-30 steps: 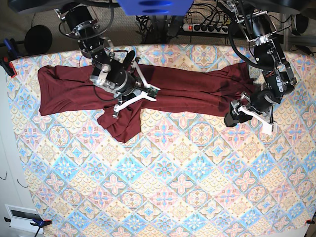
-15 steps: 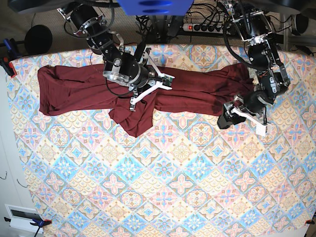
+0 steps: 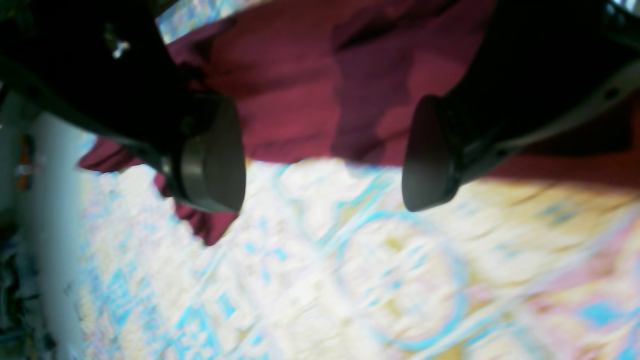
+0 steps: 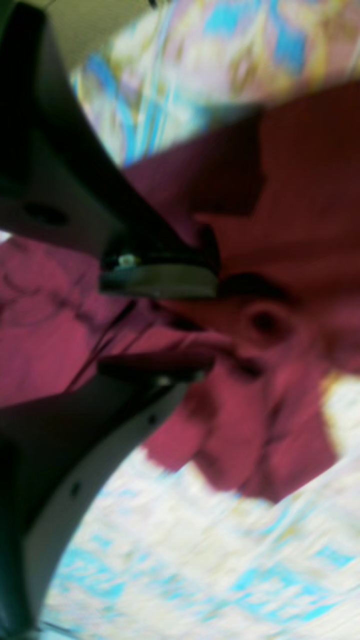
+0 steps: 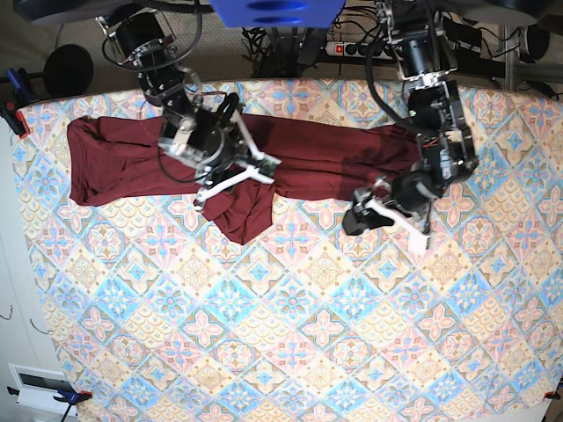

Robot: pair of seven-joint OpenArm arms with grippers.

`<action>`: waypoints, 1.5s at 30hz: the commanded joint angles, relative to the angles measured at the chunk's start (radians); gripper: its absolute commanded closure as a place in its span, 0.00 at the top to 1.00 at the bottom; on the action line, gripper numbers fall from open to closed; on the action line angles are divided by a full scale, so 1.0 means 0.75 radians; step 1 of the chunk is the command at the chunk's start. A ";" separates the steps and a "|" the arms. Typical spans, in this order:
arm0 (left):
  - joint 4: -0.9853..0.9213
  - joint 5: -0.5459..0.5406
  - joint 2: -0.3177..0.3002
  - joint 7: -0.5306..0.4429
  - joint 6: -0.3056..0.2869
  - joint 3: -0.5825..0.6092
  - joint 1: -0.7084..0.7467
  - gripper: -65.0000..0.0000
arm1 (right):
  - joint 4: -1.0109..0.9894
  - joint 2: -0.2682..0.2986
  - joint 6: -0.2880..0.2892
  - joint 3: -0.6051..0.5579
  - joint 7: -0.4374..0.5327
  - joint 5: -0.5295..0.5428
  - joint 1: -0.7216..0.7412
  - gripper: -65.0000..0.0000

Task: Layout the t-shirt on the table in an organized manner, then fold the t-shirt properly

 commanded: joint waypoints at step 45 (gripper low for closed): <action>-0.413 0.188 0.246 -0.192 -0.009 0.155 -0.339 0.74 | -0.730 0.294 -0.006 0.684 0.172 0.244 0.300 0.07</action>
